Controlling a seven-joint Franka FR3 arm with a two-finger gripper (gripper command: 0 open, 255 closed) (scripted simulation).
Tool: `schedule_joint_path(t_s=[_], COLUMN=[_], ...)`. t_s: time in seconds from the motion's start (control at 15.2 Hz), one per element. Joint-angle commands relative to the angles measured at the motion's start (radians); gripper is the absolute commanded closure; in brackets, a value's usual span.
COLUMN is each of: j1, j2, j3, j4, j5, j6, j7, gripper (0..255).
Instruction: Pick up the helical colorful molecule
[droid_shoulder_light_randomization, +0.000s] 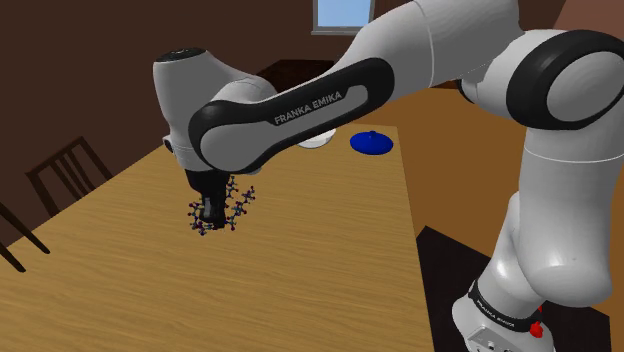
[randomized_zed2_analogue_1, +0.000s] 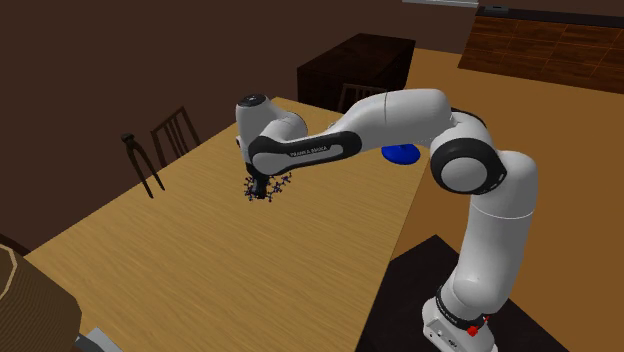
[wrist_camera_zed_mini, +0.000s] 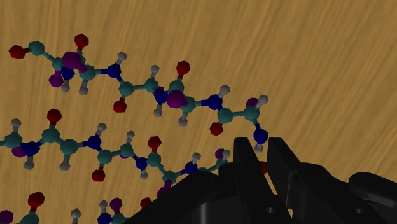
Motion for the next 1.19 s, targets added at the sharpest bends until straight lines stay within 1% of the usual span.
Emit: schedule_joint_path(t_s=[0.0, 0.33, 1.12], j1=[0.0, -0.001, 0.004], j2=[0.0, -0.002, -0.016], j3=[0.0, 0.0, 0.006], j4=[0.0, -0.005, 0.138], j5=[0.0, 0.001, 0.013], j6=[0.0, 0.003, -0.152], j7=[0.0, 0.0, -0.015], gripper=[255, 255, 255])
